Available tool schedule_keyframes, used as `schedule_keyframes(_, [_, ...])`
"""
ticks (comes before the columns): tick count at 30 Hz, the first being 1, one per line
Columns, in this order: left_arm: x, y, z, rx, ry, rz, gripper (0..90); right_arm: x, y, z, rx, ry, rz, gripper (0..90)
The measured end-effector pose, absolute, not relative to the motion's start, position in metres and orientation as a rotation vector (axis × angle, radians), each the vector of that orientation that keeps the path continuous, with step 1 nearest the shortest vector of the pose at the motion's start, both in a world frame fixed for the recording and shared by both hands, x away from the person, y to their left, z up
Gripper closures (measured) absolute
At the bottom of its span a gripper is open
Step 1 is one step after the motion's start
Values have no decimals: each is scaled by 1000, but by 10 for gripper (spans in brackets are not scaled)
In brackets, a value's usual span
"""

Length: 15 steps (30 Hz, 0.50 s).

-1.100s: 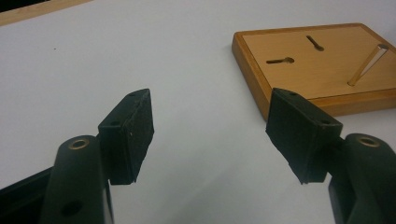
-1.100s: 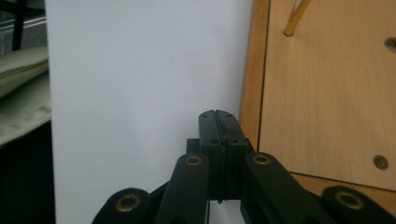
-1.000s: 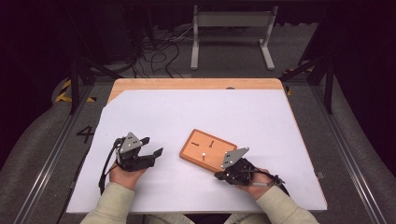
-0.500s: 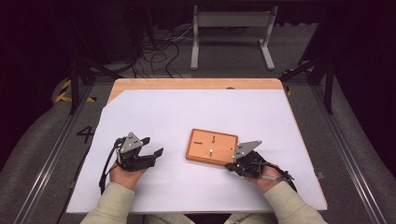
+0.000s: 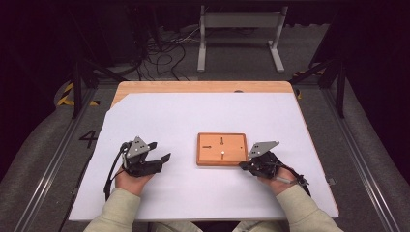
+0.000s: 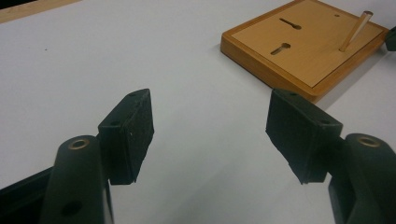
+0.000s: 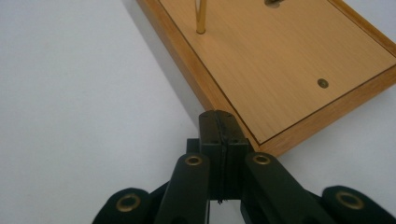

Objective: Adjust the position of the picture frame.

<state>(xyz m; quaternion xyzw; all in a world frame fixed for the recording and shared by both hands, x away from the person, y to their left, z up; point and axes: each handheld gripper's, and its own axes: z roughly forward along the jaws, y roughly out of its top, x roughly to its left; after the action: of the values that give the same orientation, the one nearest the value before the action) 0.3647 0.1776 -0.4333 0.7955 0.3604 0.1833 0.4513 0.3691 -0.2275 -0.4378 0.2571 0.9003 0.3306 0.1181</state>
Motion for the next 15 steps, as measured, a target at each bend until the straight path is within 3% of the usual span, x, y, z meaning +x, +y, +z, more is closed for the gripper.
schedule_keyframes(8, [367, 176, -433, 1970, 878, 450, 323, 367, -233, -431, 744, 2592, 1048, 900])
schedule_keyframes(15, [366, 175, -430, 1959, 879, 443, 319, 358, -242, -412, 686, 2504, 1161, 829])
